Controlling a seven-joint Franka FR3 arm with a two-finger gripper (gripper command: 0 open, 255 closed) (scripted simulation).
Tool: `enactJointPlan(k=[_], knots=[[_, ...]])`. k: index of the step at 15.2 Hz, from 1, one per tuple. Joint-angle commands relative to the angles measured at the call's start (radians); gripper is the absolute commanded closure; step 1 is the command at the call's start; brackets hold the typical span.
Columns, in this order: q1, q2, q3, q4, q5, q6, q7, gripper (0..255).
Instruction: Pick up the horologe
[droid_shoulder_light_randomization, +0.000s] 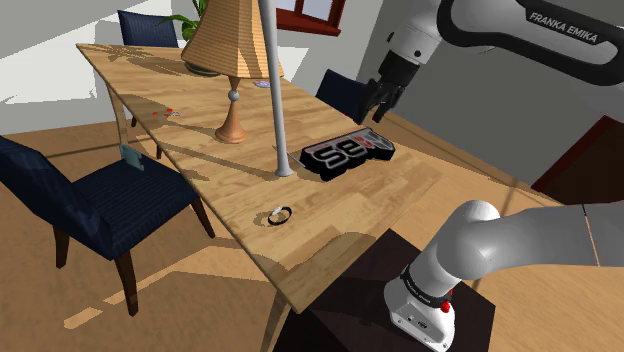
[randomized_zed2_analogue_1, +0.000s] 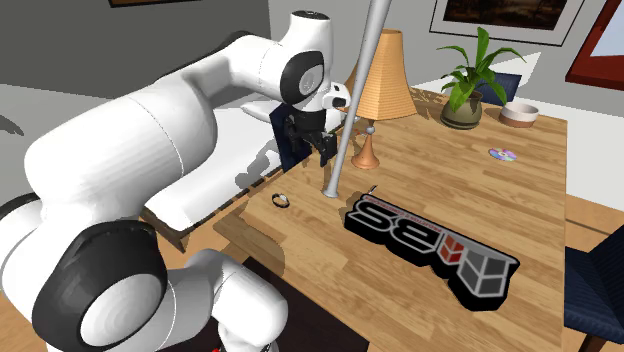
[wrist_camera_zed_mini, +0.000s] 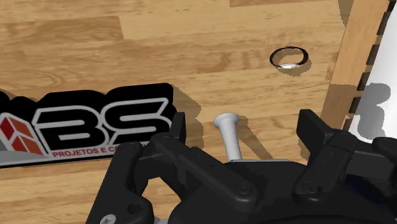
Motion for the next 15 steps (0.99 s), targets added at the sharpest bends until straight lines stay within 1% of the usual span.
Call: enactJointPlan(k=[1,8,15], knots=[[0.000,0.000,0.000,0.000,0.000,0.000,0.000,0],[0.039,0.059,0.153,-0.134,-0.026,0.202,0.056,0],[0.056,0.191,0.312,-0.218,-0.087,0.410,0.143,0]])
